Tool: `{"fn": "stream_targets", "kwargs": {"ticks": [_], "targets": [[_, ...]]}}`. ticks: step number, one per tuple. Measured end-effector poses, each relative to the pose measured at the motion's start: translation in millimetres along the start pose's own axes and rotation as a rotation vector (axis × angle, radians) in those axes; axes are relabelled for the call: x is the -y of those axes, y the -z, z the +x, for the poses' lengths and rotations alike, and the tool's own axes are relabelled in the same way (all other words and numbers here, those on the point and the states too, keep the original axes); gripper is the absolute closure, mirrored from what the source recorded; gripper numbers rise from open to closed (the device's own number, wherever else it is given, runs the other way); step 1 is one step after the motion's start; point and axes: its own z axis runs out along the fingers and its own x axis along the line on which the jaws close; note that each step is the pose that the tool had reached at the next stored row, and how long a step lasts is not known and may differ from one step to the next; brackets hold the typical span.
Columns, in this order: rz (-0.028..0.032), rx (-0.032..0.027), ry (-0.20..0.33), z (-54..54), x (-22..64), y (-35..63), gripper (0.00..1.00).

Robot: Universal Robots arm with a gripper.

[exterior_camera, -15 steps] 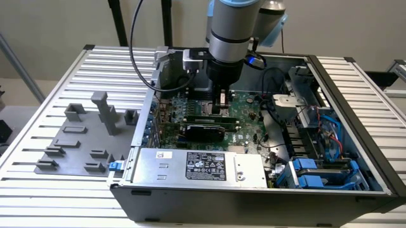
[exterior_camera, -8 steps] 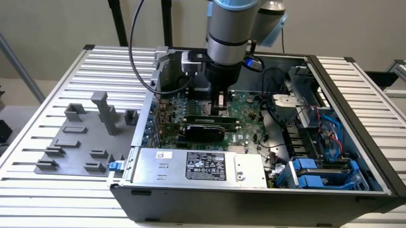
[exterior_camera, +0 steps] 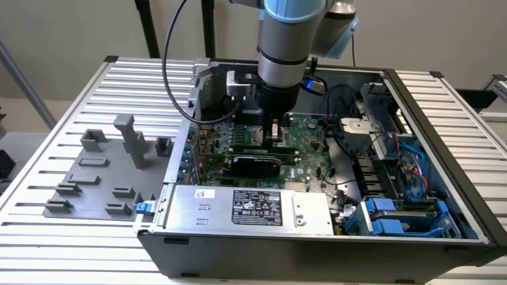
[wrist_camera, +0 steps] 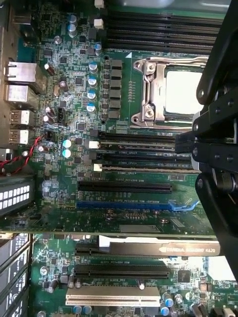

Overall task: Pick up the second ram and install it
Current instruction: 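Press down the second ram until it locks into place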

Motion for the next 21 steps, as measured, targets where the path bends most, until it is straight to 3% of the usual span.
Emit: {"fn": "stream_targets", "kwargs": {"ticks": [4, 7, 9, 14, 21], "targets": [[-0.0003, -0.0005, 0.0, 0.3, -0.2, -5.8, 1.0], [-0.0002, -0.0003, 0.0, 0.5, -0.5, -4.2, 1.0], [0.0012, 0.0039, 0.0, -0.5, -0.4, 0.9, 1.0], [0.0007, 0.0016, 0.0, -1.0, -0.7, 19.2, 1.0], [0.0006, 0.0029, 0.0, -1.1, -0.7, 19.7, 1.0]]}}
